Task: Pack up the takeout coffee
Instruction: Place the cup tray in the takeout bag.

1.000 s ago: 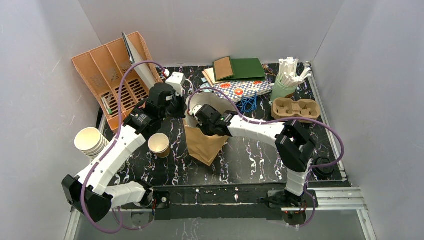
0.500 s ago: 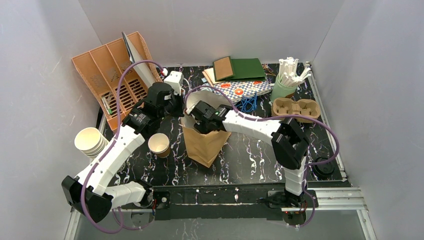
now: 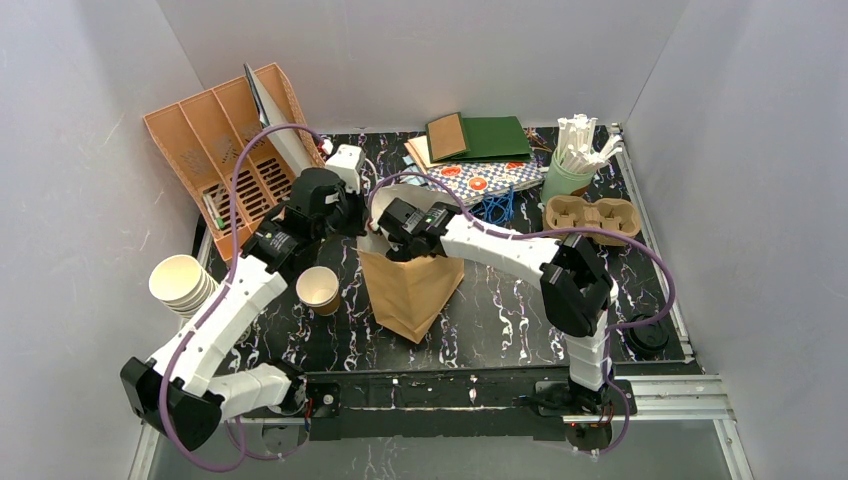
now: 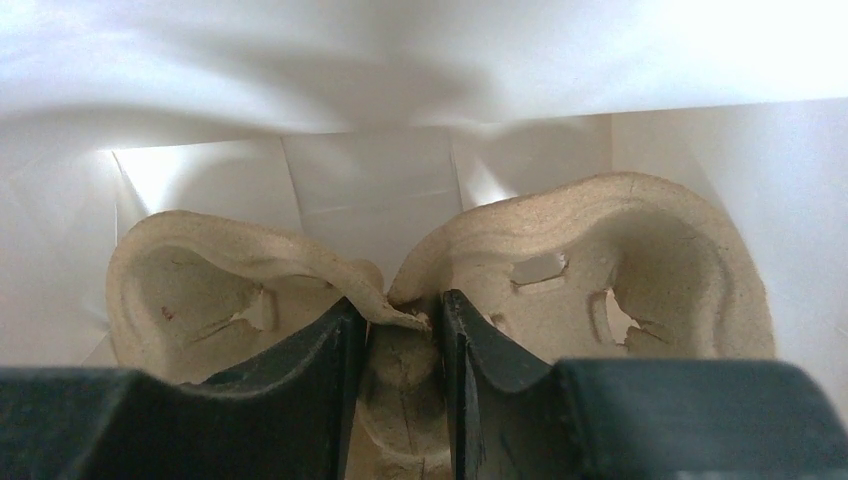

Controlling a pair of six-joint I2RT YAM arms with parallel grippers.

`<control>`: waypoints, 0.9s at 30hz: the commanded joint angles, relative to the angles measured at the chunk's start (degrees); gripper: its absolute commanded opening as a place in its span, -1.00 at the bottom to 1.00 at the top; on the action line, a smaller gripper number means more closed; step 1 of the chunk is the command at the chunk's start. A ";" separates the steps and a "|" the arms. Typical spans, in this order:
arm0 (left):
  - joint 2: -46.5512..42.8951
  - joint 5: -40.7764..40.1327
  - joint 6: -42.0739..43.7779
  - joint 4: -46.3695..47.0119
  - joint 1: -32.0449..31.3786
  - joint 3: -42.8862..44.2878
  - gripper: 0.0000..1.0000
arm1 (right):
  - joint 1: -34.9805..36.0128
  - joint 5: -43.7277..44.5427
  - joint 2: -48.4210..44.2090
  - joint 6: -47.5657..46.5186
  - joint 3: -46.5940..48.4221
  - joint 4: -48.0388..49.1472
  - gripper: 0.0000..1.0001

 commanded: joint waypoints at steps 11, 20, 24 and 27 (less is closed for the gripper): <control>-10.03 7.58 -2.47 -12.26 -1.03 12.07 0.18 | 0.37 8.68 -0.61 6.21 -2.03 0.75 -0.20; -18.10 36.68 1.88 0.49 -1.07 -1.29 -0.07 | 0.31 8.24 -1.94 6.32 -4.23 2.90 -0.21; -18.28 37.12 5.63 4.32 -1.12 -5.49 -0.07 | 0.35 7.37 -2.43 6.26 -5.05 3.57 -0.21; -17.34 36.84 8.71 5.41 -1.10 -5.81 -0.07 | 0.38 7.22 -2.53 6.20 -5.20 3.63 -0.22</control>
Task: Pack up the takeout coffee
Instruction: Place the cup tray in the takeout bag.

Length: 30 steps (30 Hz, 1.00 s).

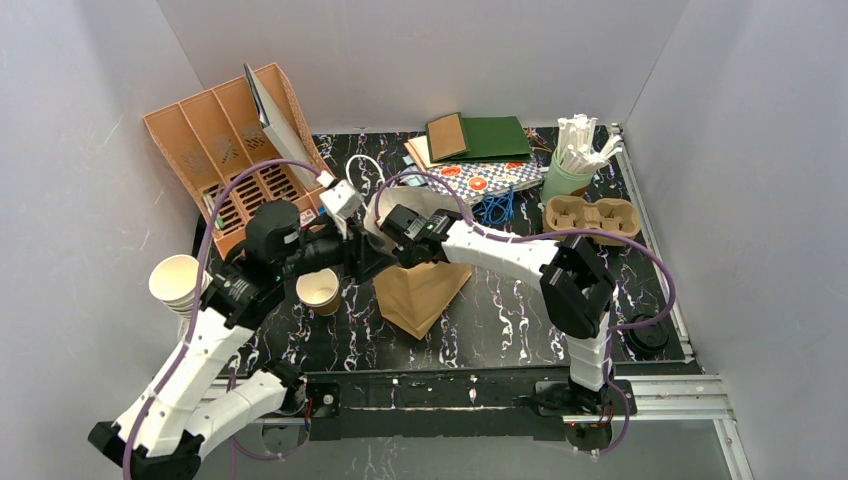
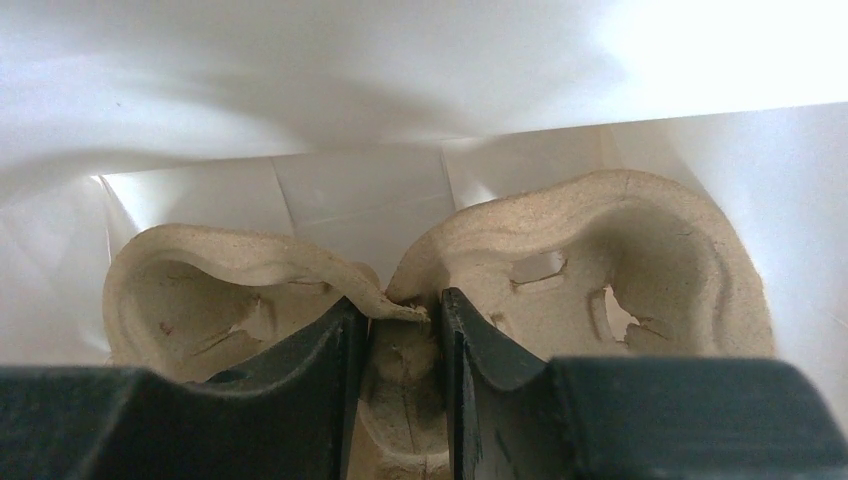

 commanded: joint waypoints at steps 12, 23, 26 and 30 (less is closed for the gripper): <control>4.42 11.89 6.33 9.73 -0.65 -1.96 -0.25 | 0.00 -0.35 -1.51 0.51 -1.30 0.16 -0.22; 4.83 7.11 5.97 9.50 -4.50 -4.54 -0.11 | 0.03 -0.68 -0.86 0.33 -1.12 0.42 -0.22; 5.73 3.76 6.80 8.95 -7.55 -4.57 -0.08 | -0.05 -0.81 -0.69 0.33 -1.21 0.43 -0.22; 7.96 -1.98 9.78 6.01 -12.23 -3.61 -0.18 | 0.03 -0.80 -0.65 0.30 -1.21 0.38 -0.22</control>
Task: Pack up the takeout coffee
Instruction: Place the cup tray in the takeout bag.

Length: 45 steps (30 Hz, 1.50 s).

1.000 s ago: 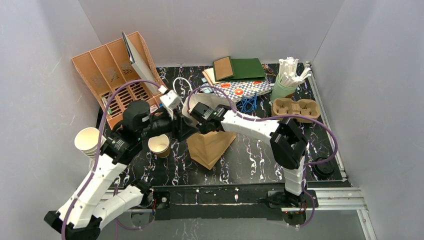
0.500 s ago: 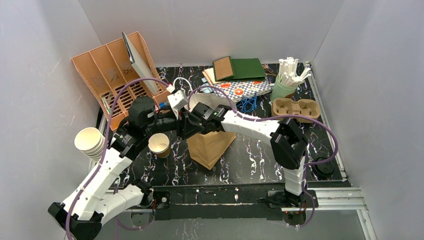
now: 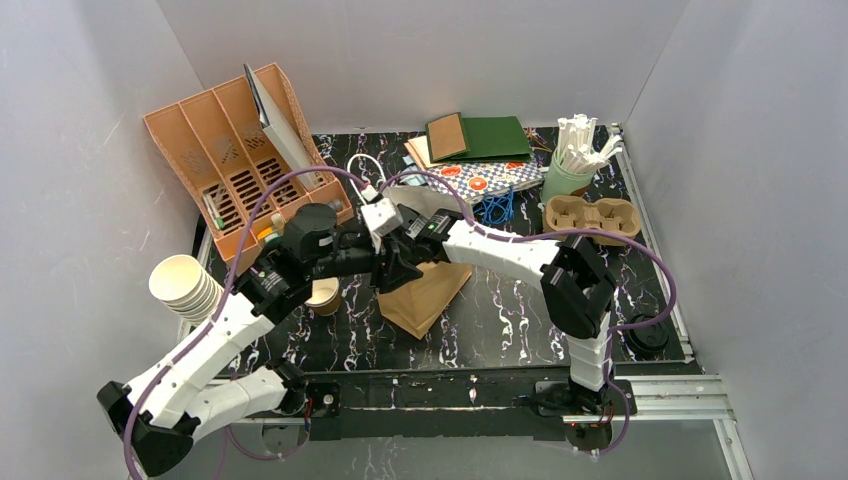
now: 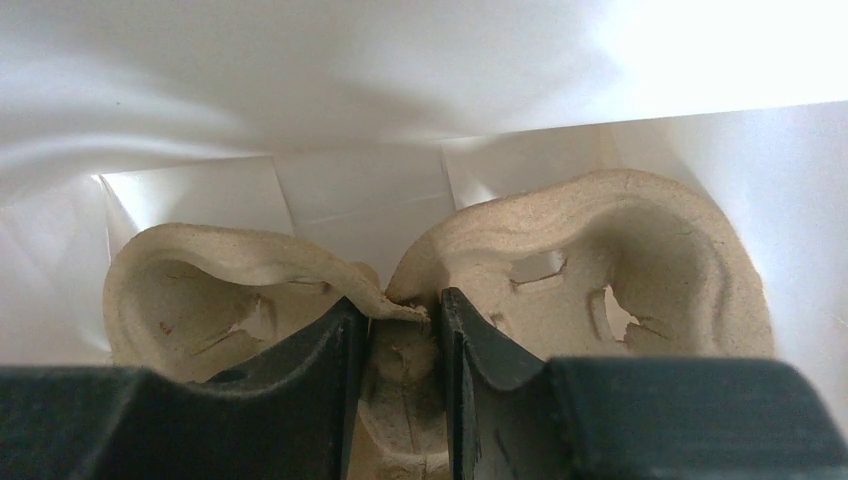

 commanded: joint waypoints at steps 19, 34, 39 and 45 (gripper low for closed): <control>4.75 -8.97 6.60 -6.33 -12.24 2.81 -1.00 | -0.37 -3.85 1.78 1.39 2.14 -3.01 -0.19; 1.93 -13.45 7.75 -8.21 -15.32 6.07 -0.58 | -0.70 -0.59 2.18 1.05 -0.97 -2.53 -0.21; -0.43 -15.90 5.93 -9.93 -15.32 8.79 -0.28 | -0.71 -0.08 1.56 0.01 -3.52 -0.38 -0.22; -2.61 -30.04 -1.01 -13.28 -15.32 13.54 0.01 | -0.66 -0.14 0.32 -0.54 -6.79 2.27 -0.23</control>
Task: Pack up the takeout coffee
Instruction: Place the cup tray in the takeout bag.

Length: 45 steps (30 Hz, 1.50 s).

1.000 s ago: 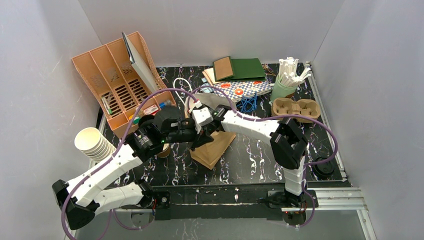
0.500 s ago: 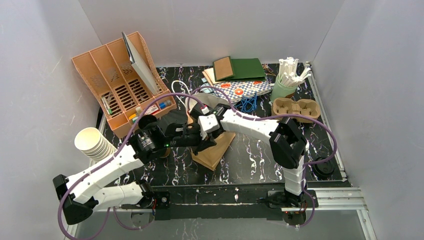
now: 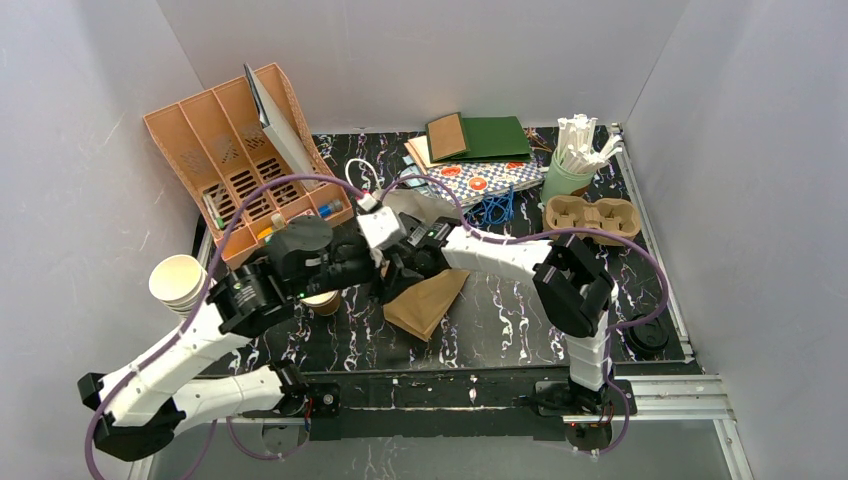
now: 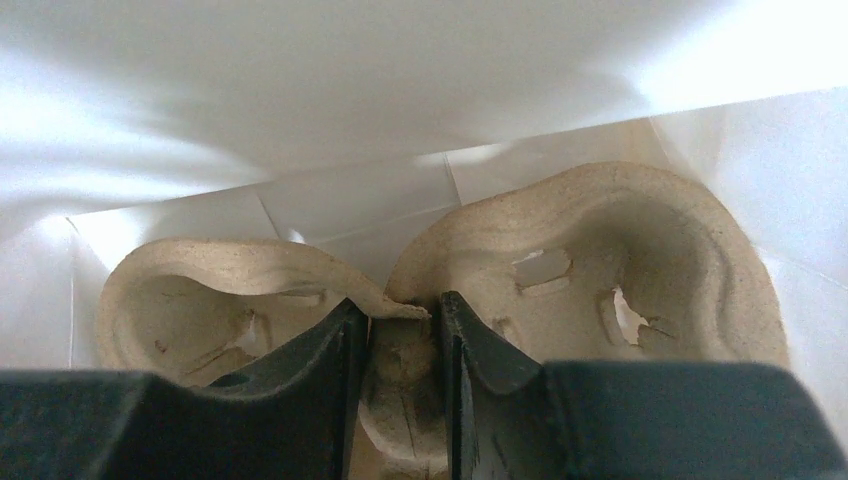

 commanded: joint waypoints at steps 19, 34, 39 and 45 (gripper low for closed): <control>14.47 -53.63 -24.95 -22.09 0.32 17.62 0.44 | -0.10 0.25 -3.67 -1.71 -5.55 1.87 -0.23; 19.64 -33.76 -24.80 -14.13 19.28 13.47 0.09 | -0.09 -0.39 -3.06 -1.97 -5.02 2.15 -0.24; 21.15 -29.09 -25.23 -10.97 21.15 12.43 0.09 | -0.02 -0.28 -2.91 -2.02 -4.65 1.81 -0.25; 22.06 -28.07 -25.09 -9.80 21.16 11.89 0.07 | -0.05 -0.30 -2.91 -2.24 -4.93 1.89 -0.25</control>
